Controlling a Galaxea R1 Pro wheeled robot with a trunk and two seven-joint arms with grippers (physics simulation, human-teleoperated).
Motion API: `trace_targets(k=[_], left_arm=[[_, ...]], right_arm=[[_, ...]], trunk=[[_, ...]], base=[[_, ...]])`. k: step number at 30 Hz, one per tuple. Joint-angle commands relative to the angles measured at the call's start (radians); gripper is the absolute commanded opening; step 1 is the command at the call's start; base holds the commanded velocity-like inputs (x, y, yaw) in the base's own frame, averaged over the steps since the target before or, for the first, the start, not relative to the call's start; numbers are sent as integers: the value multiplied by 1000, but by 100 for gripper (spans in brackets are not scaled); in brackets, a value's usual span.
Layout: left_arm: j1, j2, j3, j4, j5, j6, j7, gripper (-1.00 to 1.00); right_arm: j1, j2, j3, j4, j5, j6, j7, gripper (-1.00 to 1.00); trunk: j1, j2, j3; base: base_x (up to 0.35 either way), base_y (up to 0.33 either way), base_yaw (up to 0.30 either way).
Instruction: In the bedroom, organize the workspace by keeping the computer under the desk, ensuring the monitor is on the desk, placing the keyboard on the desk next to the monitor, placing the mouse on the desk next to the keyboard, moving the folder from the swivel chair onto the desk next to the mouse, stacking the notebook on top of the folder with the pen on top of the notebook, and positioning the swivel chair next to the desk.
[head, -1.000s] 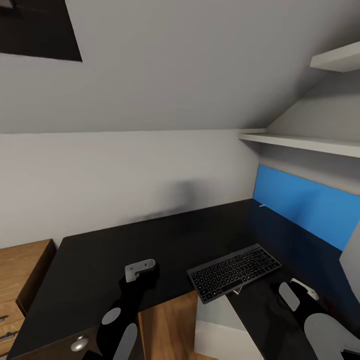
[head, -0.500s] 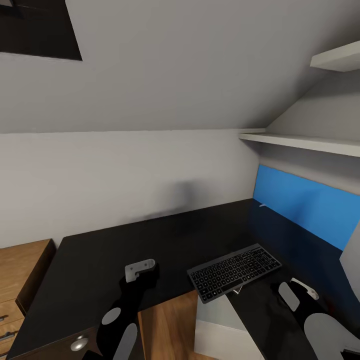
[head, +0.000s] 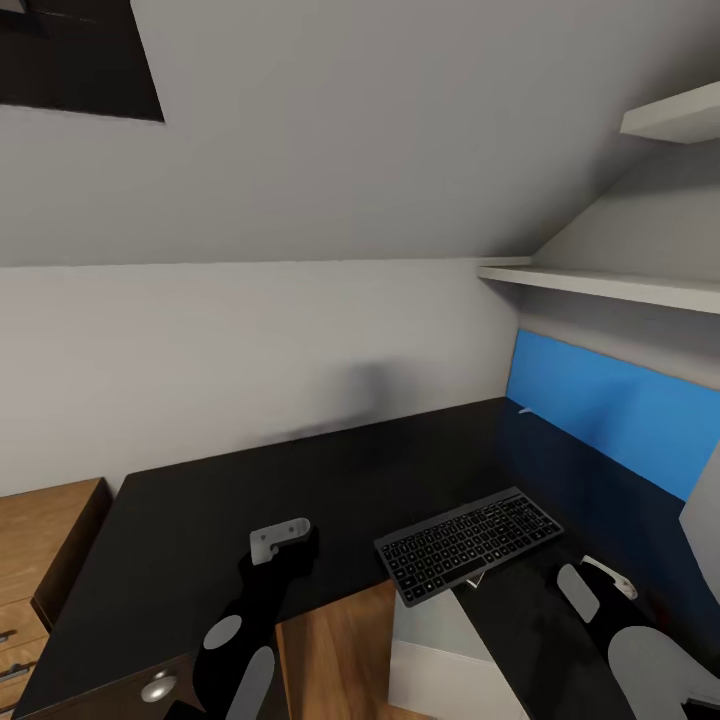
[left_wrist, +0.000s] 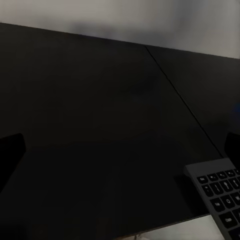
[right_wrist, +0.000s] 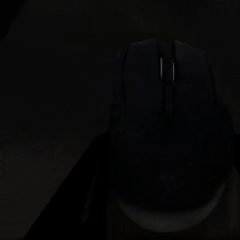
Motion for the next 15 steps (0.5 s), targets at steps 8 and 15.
trace_targets(k=[8,15], left_arm=[[-1,0,0,-1,10,3,9,100],[-1,0,0,-1,10,3,9,100]], right_arm=[[0,0,-3,-1,-20,2,-5,-100],[0,0,-3,-1,-20,2,-5,-100]], trunk=[[0,-1,-1],[0,-1,-1]], base=[[0,0,0],[0,0,0]])
